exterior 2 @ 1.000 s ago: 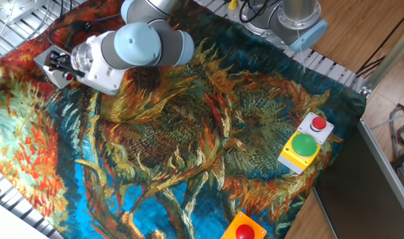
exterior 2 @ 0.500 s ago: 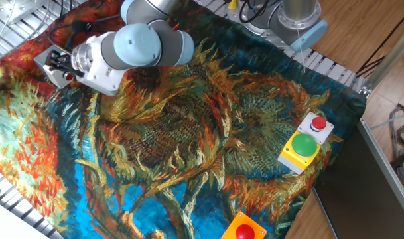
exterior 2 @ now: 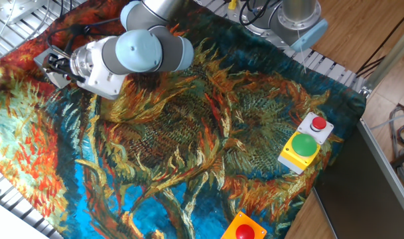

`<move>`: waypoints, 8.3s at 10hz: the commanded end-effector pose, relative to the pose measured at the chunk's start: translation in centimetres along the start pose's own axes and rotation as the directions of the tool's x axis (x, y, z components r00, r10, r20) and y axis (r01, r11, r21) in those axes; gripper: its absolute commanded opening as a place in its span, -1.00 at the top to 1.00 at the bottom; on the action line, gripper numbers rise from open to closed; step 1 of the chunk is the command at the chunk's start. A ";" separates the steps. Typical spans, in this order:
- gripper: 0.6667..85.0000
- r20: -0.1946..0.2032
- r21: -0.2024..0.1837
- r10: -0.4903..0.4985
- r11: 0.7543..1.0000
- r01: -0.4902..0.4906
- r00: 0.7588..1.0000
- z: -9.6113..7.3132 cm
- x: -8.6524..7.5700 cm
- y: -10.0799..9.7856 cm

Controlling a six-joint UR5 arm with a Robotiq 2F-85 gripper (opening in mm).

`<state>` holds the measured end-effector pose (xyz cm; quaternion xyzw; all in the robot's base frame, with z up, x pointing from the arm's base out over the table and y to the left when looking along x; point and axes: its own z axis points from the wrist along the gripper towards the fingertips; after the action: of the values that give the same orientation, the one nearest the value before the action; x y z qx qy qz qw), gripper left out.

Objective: Press the button horizontally

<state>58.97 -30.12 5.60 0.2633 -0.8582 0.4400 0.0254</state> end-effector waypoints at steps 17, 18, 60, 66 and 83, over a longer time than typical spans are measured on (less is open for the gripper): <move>-0.57 -0.001 0.023 -0.067 0.997 0.067 0.998 1.1 0.2 -0.4; -0.57 0.000 0.021 -0.066 0.998 0.066 0.998 1.2 0.2 -0.3; -0.59 0.075 -0.141 -0.068 0.987 0.078 0.995 -4.4 -3.4 3.7; -0.30 0.150 -0.284 -0.022 0.957 0.065 0.988 -9.1 -3.3 6.4; 0.98 0.242 -0.739 0.332 0.672 -0.048 0.912 -21.9 -5.7 15.4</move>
<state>52.22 -4.00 5.69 0.1982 -0.9778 0.0254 -0.0631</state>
